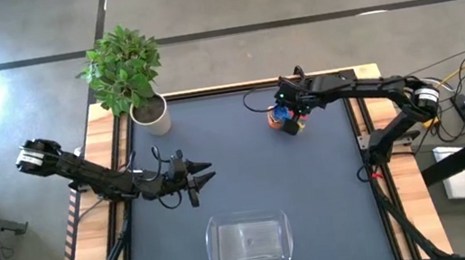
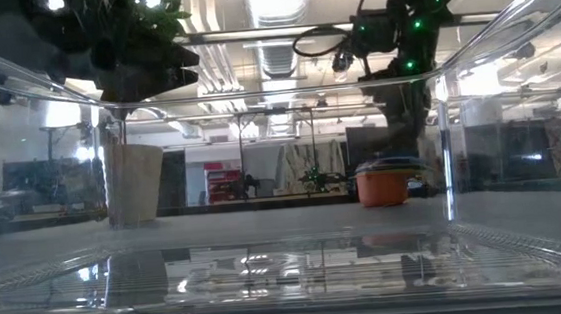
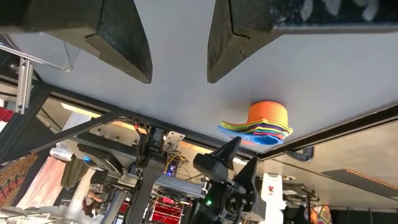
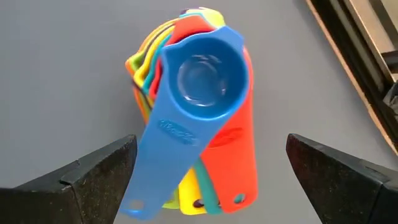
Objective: Nest measuring cups in basket
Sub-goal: Stack the blue measuring cup on top of the red measuring cup, then put the stacked measuring cups into the transparent bin
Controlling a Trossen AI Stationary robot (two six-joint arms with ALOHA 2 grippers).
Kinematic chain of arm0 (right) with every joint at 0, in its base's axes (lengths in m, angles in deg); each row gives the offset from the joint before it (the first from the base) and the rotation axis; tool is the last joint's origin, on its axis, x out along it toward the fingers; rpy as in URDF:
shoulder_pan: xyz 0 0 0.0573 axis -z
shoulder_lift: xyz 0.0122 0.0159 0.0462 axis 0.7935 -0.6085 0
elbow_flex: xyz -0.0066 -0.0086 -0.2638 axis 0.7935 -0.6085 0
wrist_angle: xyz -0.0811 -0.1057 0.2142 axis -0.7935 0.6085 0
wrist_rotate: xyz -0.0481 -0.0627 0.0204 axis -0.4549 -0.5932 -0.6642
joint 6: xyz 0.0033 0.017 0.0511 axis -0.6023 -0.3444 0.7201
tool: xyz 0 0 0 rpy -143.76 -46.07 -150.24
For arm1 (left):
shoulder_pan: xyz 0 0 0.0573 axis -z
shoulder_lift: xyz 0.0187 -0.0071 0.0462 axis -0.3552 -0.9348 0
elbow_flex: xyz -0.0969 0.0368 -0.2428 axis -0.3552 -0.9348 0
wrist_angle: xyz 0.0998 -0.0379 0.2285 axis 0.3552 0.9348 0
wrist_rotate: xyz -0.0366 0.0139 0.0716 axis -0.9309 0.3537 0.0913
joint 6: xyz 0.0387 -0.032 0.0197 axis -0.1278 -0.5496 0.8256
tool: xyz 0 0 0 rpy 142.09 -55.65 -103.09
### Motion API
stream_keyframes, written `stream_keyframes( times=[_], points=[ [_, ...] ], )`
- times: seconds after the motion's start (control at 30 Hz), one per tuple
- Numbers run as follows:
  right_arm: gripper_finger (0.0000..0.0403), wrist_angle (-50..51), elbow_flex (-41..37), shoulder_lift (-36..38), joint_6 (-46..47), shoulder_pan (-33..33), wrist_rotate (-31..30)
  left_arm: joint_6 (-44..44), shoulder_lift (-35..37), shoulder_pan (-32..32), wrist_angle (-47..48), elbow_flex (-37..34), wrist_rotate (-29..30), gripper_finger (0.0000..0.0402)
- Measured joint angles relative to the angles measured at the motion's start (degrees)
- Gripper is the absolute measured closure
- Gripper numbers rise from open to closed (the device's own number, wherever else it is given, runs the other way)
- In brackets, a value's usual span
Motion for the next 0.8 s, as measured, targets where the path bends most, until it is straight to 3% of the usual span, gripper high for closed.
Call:
stream_keyframes(
  times=[0.2,0.37,0.8],
  points=[
    [0.0003,-0.8,-0.8,-1.0,-0.1,-1.8,-0.8,0.2,0.0,0.0,0.0,0.0,0.0,0.0264],
    [0.0003,-0.4,-0.9,-2.6,-1.3,-2.6,-5.6,0.2,0.0,0.0,0.0,0.0,0.0,0.0264],
    [0.0003,4.3,-0.9,-4.1,-5.4,-1.1,-4.0,0.2,0.0,0.0,0.6,0.0,0.0,0.0264]
  ],
)
